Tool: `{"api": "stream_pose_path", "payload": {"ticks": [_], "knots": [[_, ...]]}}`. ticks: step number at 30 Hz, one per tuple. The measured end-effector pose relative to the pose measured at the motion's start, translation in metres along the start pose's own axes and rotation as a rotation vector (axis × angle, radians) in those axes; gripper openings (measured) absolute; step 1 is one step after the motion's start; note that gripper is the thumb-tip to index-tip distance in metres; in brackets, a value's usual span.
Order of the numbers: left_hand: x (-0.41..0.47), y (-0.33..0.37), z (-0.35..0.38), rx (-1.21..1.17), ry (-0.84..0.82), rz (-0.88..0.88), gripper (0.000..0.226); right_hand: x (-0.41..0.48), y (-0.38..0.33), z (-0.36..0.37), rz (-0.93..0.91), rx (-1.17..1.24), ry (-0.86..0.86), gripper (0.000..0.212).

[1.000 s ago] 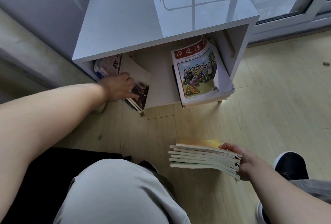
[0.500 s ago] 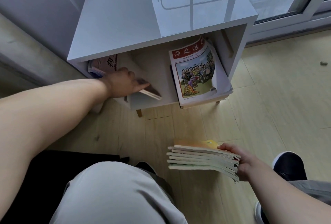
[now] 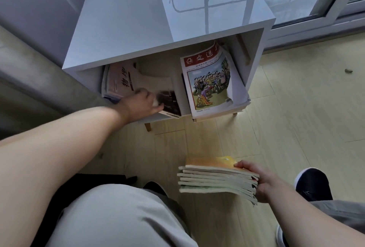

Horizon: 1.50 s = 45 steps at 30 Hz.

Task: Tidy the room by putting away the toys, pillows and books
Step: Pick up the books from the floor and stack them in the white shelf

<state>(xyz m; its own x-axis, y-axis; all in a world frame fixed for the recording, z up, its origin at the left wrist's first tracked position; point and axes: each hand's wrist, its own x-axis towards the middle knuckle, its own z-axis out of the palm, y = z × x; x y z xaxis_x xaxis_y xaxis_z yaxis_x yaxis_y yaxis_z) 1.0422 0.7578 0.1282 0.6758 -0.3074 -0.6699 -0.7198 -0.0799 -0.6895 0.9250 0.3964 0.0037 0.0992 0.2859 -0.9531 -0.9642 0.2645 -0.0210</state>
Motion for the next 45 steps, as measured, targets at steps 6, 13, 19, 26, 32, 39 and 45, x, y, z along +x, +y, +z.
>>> {"api": "stream_pose_path", "payload": {"ticks": [6,13,19,26,32,39,45], "knots": [[-0.001,-0.035,0.004,-0.114,0.035,-0.006,0.067,0.001,0.000,-0.003,-0.010,0.001,0.014,0.020],[-0.018,-0.023,0.018,0.094,-0.108,-0.037,0.063,0.000,0.002,0.000,0.003,-0.005,-0.016,0.018],[-0.025,-0.012,0.044,0.178,-0.028,-0.088,0.070,0.002,0.003,-0.002,0.007,-0.017,-0.002,0.018],[-0.020,-0.007,0.047,0.206,0.021,-0.138,0.059,0.000,0.001,0.001,0.007,-0.021,-0.001,0.019],[-0.016,-0.007,0.049,0.186,0.046,-0.151,0.060,-0.001,0.003,0.001,0.009,-0.014,-0.008,0.019],[-0.015,-0.010,0.039,0.035,0.081,-0.155,0.068,-0.002,0.003,0.002,0.010,-0.015,-0.003,0.020],[-0.006,0.027,-0.004,-0.181,0.494,0.084,0.051,-0.001,-0.004,0.008,-0.028,-0.074,0.032,0.022]]}}
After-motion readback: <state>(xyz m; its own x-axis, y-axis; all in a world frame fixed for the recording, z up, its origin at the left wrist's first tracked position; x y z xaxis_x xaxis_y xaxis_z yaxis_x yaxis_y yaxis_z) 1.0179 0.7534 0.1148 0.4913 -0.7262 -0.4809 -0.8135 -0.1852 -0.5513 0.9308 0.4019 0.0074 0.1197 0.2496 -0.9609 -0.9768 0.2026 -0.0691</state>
